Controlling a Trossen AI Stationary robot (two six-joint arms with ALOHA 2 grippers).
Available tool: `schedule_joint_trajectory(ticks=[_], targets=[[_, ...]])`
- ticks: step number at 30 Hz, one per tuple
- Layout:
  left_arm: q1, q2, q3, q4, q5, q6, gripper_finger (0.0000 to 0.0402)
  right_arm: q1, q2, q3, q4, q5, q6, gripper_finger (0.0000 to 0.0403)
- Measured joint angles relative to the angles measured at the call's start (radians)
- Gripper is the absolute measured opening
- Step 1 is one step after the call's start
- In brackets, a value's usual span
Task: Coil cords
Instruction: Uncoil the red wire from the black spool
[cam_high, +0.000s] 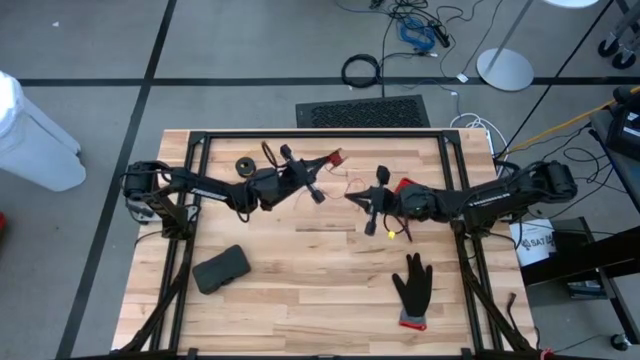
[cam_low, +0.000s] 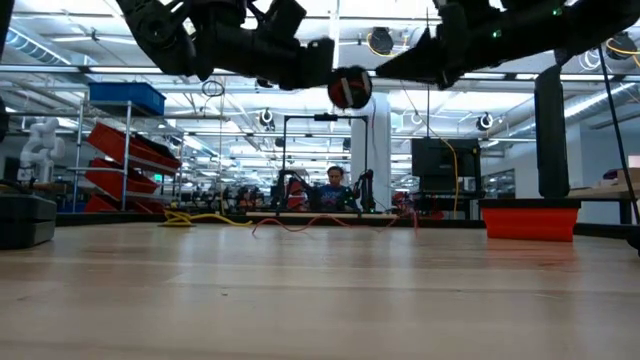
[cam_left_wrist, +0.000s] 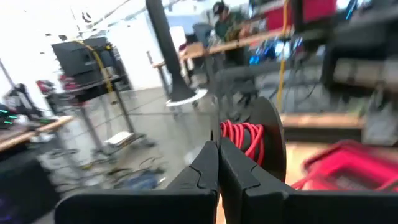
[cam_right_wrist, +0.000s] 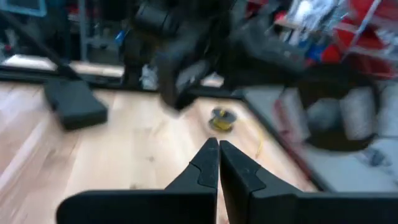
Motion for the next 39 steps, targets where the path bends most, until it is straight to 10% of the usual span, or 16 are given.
schedule_joint_trajectory(ticks=[8, 19, 39], targets=[[0.007, -0.017, 0.0, 0.03, 0.173, -0.125, 0.0, -0.033, 0.03, 0.016, -0.159, 0.131, 0.099, 0.0], [0.007, -0.091, 0.0, -0.12, 0.067, -0.01, 0.0, -0.007, -0.023, 0.018, -0.153, -0.017, 0.063, 0.0025], [0.007, -0.093, 0.0, -0.205, 0.061, -0.004, 0.0, 0.042, -0.023, 0.018, -0.031, 0.102, -0.075, 0.0107]])
